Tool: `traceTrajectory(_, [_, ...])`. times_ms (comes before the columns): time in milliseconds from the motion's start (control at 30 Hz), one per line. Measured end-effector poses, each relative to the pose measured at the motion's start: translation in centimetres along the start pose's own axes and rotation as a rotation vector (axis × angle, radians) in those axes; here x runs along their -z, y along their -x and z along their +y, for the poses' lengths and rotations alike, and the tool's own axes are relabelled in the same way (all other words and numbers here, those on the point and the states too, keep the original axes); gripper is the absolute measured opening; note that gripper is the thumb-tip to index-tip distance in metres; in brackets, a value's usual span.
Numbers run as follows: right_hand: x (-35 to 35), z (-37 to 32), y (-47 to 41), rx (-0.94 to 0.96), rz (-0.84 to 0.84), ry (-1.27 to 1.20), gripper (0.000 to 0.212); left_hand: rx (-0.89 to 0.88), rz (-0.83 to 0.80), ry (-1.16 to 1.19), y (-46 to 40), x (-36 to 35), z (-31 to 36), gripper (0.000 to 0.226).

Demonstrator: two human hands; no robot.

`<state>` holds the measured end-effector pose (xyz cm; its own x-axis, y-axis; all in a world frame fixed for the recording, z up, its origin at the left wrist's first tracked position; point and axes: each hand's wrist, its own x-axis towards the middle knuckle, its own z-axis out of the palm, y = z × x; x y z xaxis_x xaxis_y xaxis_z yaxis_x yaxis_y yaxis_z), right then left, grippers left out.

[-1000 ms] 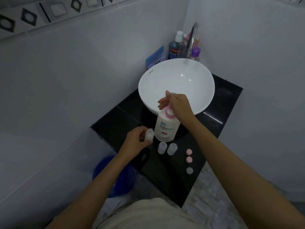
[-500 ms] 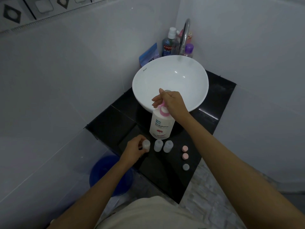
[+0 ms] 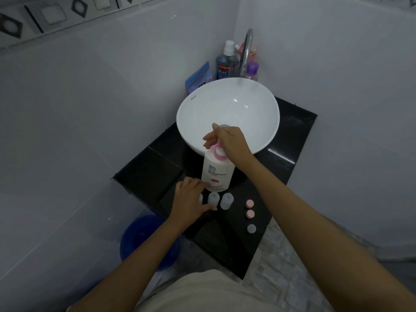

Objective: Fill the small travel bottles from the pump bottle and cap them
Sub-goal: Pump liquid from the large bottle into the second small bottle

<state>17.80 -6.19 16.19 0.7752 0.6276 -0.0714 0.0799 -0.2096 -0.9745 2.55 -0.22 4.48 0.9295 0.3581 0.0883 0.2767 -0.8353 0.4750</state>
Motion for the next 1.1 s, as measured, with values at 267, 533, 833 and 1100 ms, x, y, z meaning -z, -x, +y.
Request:
traceTrajectory(267, [0.6, -0.7, 0.4, -0.045, -0.069, 0.010, 0.037, 0.002, -0.024, -0.039, 0.1, -0.6, 0.6, 0.036])
traceTrajectory(533, [1.2, -2.0, 0.9, -0.019, -0.039, -0.131, 0.037, 0.145, 0.067, 0.460, 0.8, 1.6, 1.5, 0.035])
traceTrajectory(833, [0.8, -0.8, 0.7, 0.000, -0.055, 0.066, 0.039, 0.129, 0.194, 0.748, -1.4, 7.6, 3.5, 0.028])
traceTrajectory(1100, [0.7, -0.6, 0.5, 0.013, -0.055, 0.019, 0.029, 0.110, 0.236, 0.745, -1.9, 9.1, 4.0, 0.028])
